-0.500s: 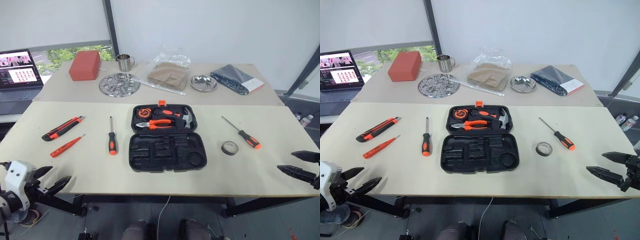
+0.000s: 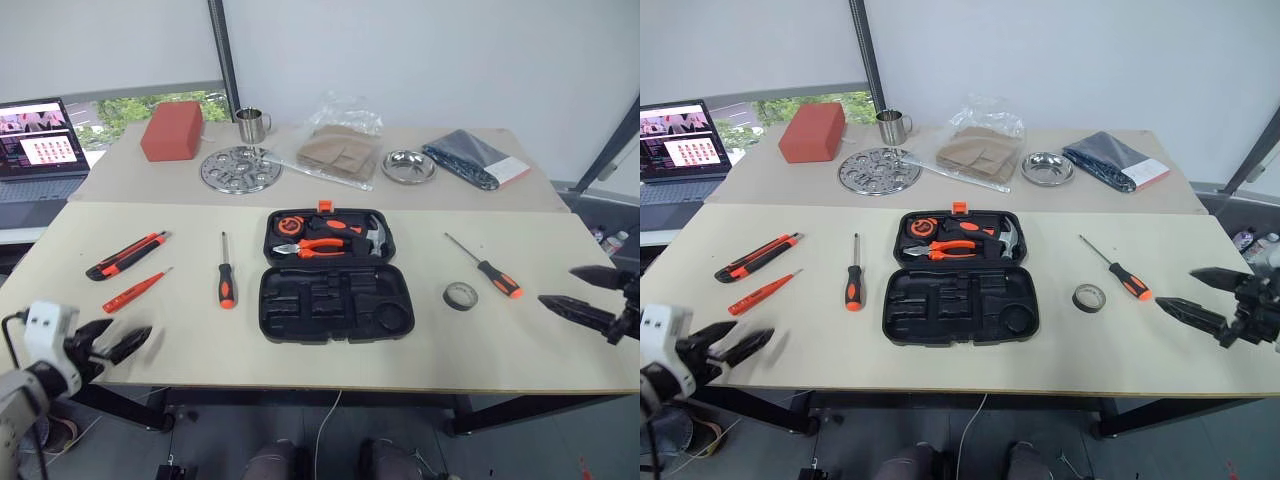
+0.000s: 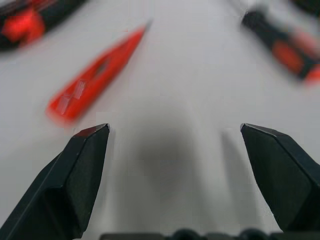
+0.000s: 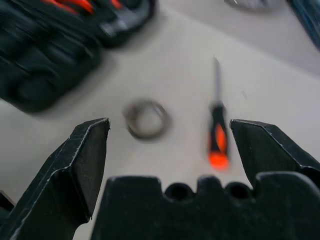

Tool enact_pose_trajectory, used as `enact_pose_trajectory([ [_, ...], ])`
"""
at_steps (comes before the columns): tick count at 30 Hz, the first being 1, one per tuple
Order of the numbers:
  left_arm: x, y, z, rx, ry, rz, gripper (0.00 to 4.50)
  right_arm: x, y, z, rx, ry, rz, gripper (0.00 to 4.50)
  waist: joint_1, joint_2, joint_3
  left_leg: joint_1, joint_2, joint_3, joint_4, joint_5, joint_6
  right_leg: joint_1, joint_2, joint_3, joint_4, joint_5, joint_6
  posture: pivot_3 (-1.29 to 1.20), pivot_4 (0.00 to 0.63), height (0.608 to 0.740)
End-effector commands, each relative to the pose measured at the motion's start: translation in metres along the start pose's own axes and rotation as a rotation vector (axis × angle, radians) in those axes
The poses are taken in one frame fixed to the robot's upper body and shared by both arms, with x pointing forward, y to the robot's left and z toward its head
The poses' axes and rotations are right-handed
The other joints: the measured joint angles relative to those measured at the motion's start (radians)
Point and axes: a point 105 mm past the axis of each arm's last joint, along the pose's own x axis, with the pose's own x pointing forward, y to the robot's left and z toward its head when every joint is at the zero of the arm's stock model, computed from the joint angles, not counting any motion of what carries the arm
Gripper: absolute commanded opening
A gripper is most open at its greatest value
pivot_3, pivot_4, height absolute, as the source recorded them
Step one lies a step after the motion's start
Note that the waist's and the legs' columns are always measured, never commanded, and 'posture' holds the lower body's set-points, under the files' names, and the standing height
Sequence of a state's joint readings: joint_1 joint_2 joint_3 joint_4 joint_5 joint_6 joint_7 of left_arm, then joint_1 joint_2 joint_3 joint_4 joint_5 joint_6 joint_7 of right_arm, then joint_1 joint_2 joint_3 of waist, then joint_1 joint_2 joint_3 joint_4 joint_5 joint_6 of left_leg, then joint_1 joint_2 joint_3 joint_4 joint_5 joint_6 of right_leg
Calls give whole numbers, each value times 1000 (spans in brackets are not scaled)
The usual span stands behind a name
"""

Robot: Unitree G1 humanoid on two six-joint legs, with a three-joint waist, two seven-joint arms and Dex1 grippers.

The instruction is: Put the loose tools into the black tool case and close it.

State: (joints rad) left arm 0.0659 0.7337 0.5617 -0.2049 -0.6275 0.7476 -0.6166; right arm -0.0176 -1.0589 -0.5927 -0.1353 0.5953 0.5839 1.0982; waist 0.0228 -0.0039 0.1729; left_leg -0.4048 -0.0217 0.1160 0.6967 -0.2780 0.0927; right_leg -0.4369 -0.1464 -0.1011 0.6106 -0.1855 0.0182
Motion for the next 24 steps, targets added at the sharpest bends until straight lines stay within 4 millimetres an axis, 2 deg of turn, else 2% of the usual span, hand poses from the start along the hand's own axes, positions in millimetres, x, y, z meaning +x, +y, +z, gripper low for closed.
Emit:
enact_pose_trajectory([
  [1, 24, -35, 18, -19, 49, -35, 4494, 18, 32, 36, -93, -59, 136, 4464, 1, 0, 0, 0, 0, 0, 0, 0, 0, 0, 0, 0, 0, 0, 0, 0, 150, 734],
  [5, 46, -56, 24, -76, 112, -48, 4494, 35, 54, 50, -147, -92, 223, 4464, 1, -2, 0, 0, -1, 0, 0, 0, 0, 1, 3, 0, 1, 1, 2, 0, 150, 734],
  [8, 74, -73, 29, -102, 150, -63, 4494, 50, 74, 60, -189, -130, 310, 4464, 1, -4, 0, 1, -1, 0, 1, 1, 0, 2, 11, -1, 0, 2, 2, 0, 150, 734],
  [13, 105, -88, 16, -122, 258, -62, 4494, 63, 91, 61, -212, -152, 386, 4464, 3, -5, 0, 2, 0, 0, 3, 1, 0, 6, 14, -1, -1, 2, 3, 0, 150, 734],
  [16, 110, -87, -14, -99, 385, -39, 3682, 67, 100, 61, -216, -174, 416, 4500, 2, -5, 0, 5, 0, 0, 3, 1, 0, 9, 15, -1, -1, 1, 4, 0, 150, 734],
  [18, 111, -80, -23, -93, 413, -5, 2933, 69, 103, 62, -214, -187, 424, 4500, 2, -5, 0, 10, 0, 0, 2, 1, -1, 13, 14, 0, -1, 0, 5, 0, 150, 734],
  [22, 111, -66, -22, -94, 400, 59, 1432, 68, 104, 62, -212, -195, 426, 4500, 3, -4, -2, 14, 0, 0, 1, 0, -1, 15, 12, 2, -1, 0, 5, 0, 150, 734],
  [24, 109, -58, -12, -104, 360, 82, 922, 66, 103, 60, -208, -192, 426, 4500, 3, -5, -2, 15, 0, 0, 0, 0, -1, 15, 7, 3, 0, 0, 5, 0, 150, 734],
])
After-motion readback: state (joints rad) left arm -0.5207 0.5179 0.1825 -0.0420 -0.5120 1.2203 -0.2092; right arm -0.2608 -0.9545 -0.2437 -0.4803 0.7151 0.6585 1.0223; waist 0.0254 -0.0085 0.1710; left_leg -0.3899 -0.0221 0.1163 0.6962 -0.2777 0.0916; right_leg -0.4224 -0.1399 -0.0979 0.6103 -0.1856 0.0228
